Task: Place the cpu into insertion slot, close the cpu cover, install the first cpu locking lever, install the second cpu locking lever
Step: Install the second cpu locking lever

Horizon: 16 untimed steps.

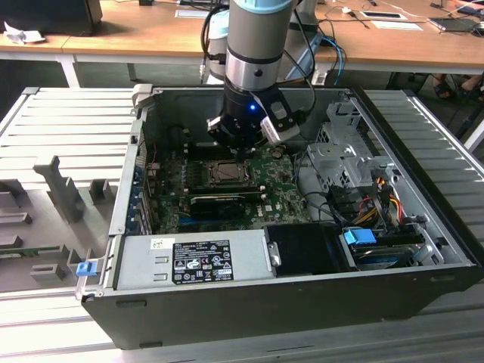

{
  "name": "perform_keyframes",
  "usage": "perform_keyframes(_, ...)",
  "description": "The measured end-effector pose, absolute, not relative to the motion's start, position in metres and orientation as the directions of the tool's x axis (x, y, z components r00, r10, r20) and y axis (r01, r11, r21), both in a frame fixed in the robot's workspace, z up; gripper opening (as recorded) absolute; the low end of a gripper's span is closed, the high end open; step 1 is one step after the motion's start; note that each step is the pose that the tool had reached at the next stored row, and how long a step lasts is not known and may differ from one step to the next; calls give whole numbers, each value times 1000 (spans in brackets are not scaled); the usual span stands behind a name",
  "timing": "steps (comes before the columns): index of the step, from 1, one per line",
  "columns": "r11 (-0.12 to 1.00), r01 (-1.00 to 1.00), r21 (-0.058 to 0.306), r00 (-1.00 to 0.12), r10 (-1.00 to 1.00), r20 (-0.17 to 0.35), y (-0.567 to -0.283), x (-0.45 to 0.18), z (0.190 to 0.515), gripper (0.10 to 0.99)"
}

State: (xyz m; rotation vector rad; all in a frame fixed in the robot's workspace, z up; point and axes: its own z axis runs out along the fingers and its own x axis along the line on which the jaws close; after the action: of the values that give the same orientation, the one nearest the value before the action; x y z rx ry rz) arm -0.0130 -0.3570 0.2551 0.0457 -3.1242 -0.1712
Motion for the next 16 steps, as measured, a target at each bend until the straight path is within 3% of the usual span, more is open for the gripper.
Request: perform_keyframes(16,989,-89,119,-996,-91,10,-383,-43,247,106)
